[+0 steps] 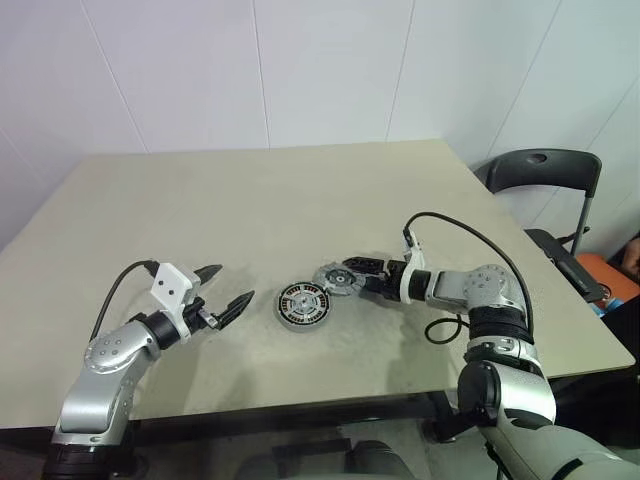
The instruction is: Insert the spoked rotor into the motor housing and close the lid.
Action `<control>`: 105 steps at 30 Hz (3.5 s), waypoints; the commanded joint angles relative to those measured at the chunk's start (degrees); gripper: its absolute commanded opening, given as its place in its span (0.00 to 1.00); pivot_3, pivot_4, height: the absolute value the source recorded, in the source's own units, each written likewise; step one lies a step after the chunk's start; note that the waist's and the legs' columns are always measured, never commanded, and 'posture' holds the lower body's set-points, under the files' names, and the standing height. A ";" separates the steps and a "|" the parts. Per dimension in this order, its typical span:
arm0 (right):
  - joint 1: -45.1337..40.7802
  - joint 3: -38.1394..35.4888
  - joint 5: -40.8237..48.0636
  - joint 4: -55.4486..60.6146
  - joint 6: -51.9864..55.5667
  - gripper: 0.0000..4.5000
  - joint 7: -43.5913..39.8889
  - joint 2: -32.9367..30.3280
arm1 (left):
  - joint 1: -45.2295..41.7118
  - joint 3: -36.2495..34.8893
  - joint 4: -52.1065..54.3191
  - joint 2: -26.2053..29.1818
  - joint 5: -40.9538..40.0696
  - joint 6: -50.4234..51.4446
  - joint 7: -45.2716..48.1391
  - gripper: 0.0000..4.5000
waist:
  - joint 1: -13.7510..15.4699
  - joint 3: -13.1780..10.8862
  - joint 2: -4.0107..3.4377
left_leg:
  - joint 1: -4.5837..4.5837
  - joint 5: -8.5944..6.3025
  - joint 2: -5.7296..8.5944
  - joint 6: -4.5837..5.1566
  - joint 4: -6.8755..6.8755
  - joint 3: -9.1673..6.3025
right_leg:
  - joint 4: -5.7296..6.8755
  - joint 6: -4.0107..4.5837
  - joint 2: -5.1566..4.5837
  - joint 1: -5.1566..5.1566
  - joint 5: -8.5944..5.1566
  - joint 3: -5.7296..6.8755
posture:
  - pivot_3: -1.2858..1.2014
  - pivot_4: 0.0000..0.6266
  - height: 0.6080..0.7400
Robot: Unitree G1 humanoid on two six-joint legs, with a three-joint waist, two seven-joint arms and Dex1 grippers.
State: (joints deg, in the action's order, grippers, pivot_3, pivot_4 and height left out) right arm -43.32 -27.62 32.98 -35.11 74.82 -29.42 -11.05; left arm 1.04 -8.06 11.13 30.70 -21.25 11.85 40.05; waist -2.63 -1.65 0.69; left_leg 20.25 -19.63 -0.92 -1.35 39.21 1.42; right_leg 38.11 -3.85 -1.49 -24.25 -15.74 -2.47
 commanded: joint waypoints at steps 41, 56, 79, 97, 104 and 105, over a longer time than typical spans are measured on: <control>2.10 11.47 6.68 9.72 -3.98 0.96 -2.40 0.72 | -1.68 -3.33 -0.75 0.82 -0.14 -1.97 0.24 1.00 | 0.05 -0.01 -0.01 | 0.06 0.00 0.00 0.00 -0.01 0.00 | -0.01 0.00 -0.03 -0.07 0.00 0.01 | 0.52 0.00 1.00; -0.84 14.78 2.48 2.09 -12.70 0.96 -3.46 2.70 | -2.03 -3.34 -0.99 0.86 0.04 -2.44 0.32 1.00 | -0.04 -0.01 -0.02 | 0.05 0.00 -0.01 0.00 -0.02 0.00 | -0.01 0.00 -0.03 -0.08 0.00 0.00 | 0.52 0.00 1.00; 1.60 14.32 11.56 12.86 -6.19 0.96 -11.49 3.47 | -2.56 -3.73 -0.50 1.06 -0.34 -2.01 -0.18 1.00 | 0.05 -0.02 -0.04 | 0.10 -0.01 -0.02 0.01 -0.03 -0.01 | -0.01 0.00 -0.07 -0.13 0.00 0.01 | 0.52 0.00 1.00; 2.09 24.53 10.17 27.42 -5.31 0.96 -13.15 -1.07 | -1.92 -4.21 -0.11 1.42 -0.89 -1.62 -0.32 1.00 | 0.08 -0.02 -0.03 | 0.11 -0.01 -0.01 0.02 -0.04 -0.02 | -0.02 0.00 -0.07 -0.15 0.00 0.02 | 0.52 0.00 1.00; 5.67 37.89 -1.40 32.40 -22.49 0.96 -17.67 -6.24 | -0.88 -4.96 0.44 1.18 -1.51 -1.49 -0.73 1.00 | 0.04 -0.03 -0.02 | 0.12 -0.02 -0.01 0.02 -0.04 -0.01 | -0.06 -0.01 -0.06 -0.15 0.00 0.02 | 0.52 0.00 1.00; 5.77 39.12 -2.86 32.16 -24.52 0.96 -18.20 -6.46 | -0.74 -5.05 0.51 1.18 -1.54 -1.51 -0.76 1.00 | 0.02 -0.03 -0.02 | 0.11 -0.02 -0.01 0.02 -0.04 -0.01 | -0.06 -0.01 -0.06 -0.15 0.00 0.02 | 0.52 0.00 1.00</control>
State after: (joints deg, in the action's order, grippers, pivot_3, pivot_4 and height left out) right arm -36.68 9.98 32.41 -5.29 55.79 -45.87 -17.13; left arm 0.40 -11.39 9.24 31.45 -21.99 10.76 39.48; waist -2.61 -1.68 0.67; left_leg 20.35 -19.65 -0.93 -1.33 39.17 1.42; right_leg 38.05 -3.85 -1.54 -24.41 -15.74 -2.45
